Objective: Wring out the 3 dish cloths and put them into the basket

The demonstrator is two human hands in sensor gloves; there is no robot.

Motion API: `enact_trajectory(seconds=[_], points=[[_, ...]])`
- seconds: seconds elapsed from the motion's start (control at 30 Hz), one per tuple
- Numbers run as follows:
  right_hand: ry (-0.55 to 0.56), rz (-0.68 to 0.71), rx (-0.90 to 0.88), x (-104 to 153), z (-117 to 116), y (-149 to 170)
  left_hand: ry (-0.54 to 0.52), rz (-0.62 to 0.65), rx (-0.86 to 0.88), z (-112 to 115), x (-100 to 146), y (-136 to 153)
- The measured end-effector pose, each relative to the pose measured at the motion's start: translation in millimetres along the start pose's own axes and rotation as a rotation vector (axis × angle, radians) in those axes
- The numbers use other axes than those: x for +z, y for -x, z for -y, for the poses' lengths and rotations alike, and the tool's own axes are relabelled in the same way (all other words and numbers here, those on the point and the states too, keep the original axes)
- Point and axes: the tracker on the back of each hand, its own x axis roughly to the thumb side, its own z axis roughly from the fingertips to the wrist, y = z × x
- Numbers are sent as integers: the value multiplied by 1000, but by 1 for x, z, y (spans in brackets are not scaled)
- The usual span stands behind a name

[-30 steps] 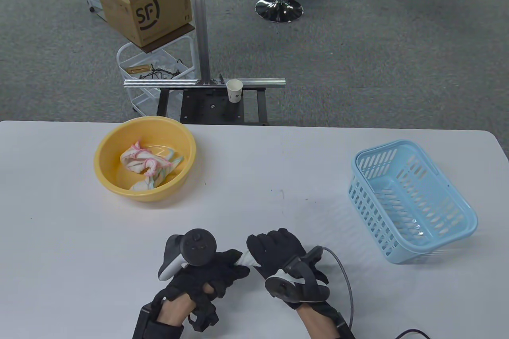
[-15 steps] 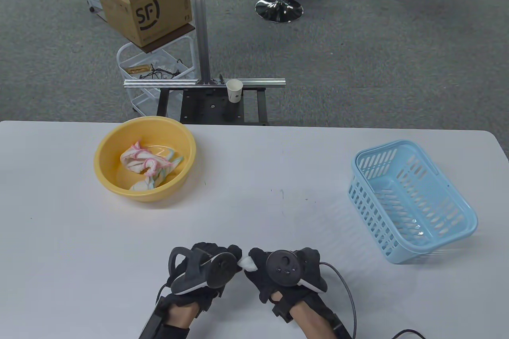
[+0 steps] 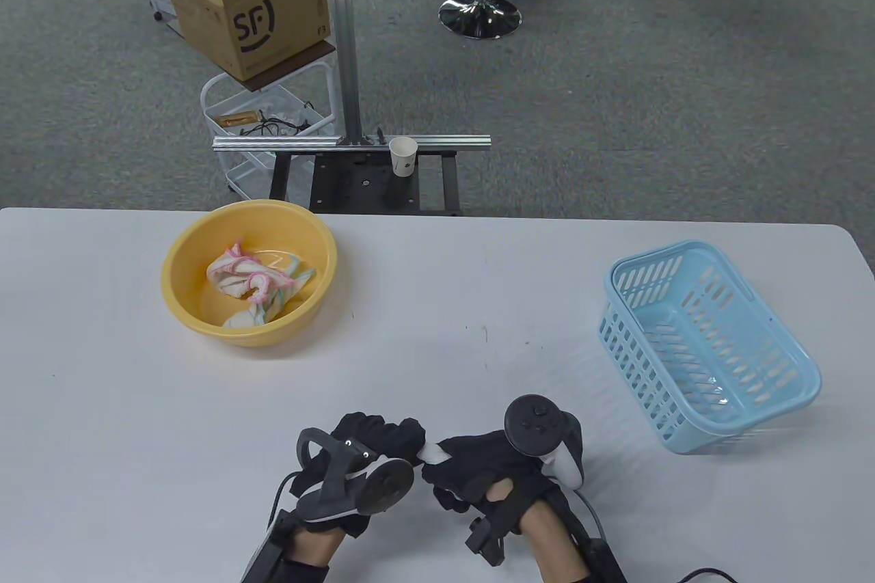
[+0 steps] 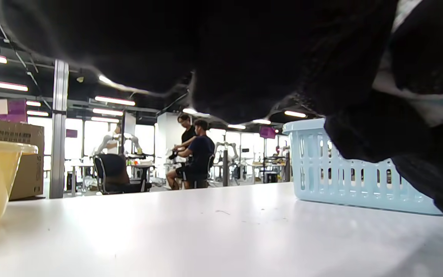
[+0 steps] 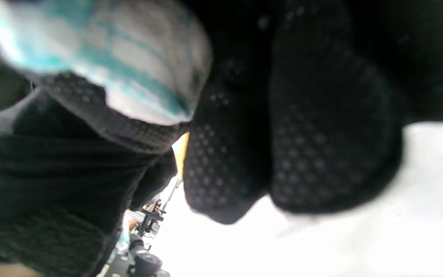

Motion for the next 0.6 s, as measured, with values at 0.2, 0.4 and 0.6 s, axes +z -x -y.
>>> enact_trajectory(seconds=[0.2,0.4,0.6], points=[[122,89,192,4,-1,-6,-4,-74,45,2,4,15],[315,212,442,12,11,-25,-7,-144,164,1,10,31],[496,278,729,23,36,-45,-48,-146,268,-10,14,37]])
